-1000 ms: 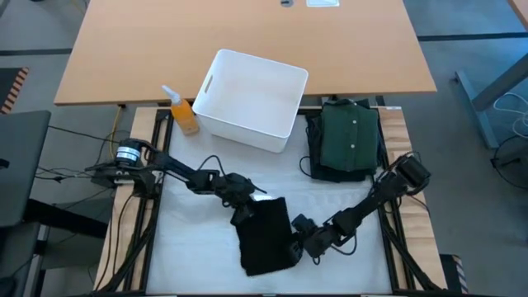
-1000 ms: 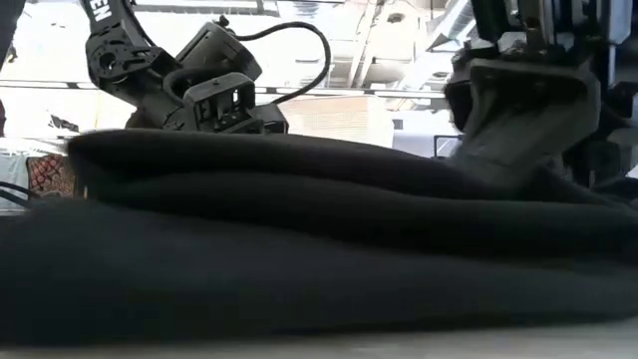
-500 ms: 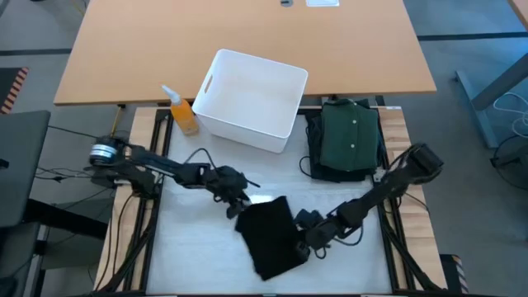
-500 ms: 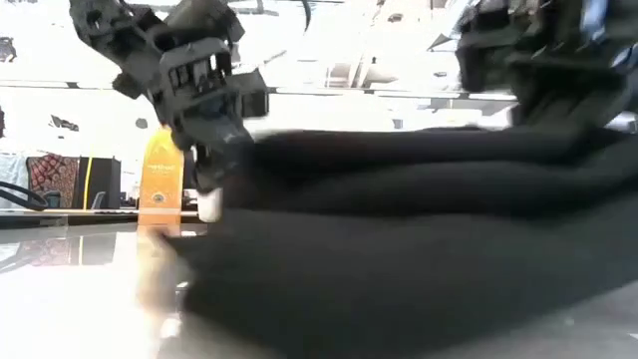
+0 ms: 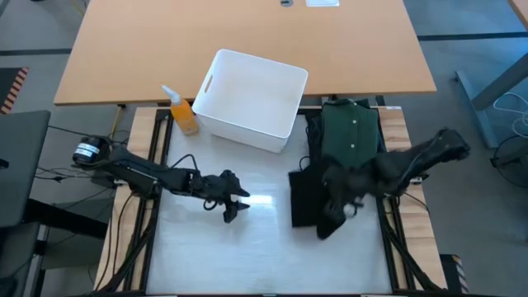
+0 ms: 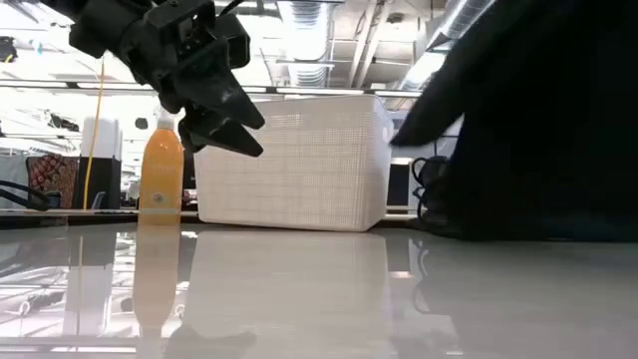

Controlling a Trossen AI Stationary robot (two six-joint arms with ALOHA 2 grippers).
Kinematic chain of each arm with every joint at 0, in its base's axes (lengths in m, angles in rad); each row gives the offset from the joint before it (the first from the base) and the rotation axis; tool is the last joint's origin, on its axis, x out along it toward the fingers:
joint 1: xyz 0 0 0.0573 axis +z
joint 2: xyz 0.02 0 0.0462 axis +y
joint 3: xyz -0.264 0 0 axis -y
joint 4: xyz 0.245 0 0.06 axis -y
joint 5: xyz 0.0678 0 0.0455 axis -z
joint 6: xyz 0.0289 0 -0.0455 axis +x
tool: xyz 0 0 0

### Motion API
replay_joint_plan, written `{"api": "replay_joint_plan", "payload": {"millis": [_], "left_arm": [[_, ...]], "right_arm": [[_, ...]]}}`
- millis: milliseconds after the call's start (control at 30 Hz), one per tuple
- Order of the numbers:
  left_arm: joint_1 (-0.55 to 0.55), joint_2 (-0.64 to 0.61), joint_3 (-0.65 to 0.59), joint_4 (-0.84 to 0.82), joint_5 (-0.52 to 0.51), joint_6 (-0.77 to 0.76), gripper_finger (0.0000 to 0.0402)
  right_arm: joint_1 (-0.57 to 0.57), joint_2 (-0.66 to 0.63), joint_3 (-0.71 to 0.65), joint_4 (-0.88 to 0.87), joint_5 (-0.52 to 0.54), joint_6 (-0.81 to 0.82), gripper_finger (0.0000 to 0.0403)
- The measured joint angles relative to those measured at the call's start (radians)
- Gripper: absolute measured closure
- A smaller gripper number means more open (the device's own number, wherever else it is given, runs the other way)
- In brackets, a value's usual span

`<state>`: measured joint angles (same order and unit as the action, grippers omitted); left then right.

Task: Fold laundry
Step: Stack the black shirt on top of the green polo

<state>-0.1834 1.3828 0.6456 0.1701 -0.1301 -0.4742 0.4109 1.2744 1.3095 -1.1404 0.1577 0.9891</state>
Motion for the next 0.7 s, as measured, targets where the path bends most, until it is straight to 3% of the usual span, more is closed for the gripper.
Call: {"api": "replay_joint_plan", "payload": {"millis": [233,500,600,700], "left_arm": [[-0.033,0.012,0.000,-0.004,-0.040,0.000,0.0160],[-0.032,0.011,0.000,0.002,-0.075,0.000,0.0160],[-0.032,0.011,0.000,0.007,-0.081,0.000,0.0160],[-0.032,0.011,0.000,0.007,-0.096,-0.002,0.0160]], "right_arm": [[-0.245,-0.028,0.357,-0.273,0.003,-0.214,0.0368],[-0.619,0.006,0.794,-0.328,0.019,-0.595,0.0368],[-0.767,0.007,0.845,-0.320,0.031,-0.693,0.0368],[-0.866,-0.003,0.796,-0.317,0.011,-0.732,0.0368]]}}
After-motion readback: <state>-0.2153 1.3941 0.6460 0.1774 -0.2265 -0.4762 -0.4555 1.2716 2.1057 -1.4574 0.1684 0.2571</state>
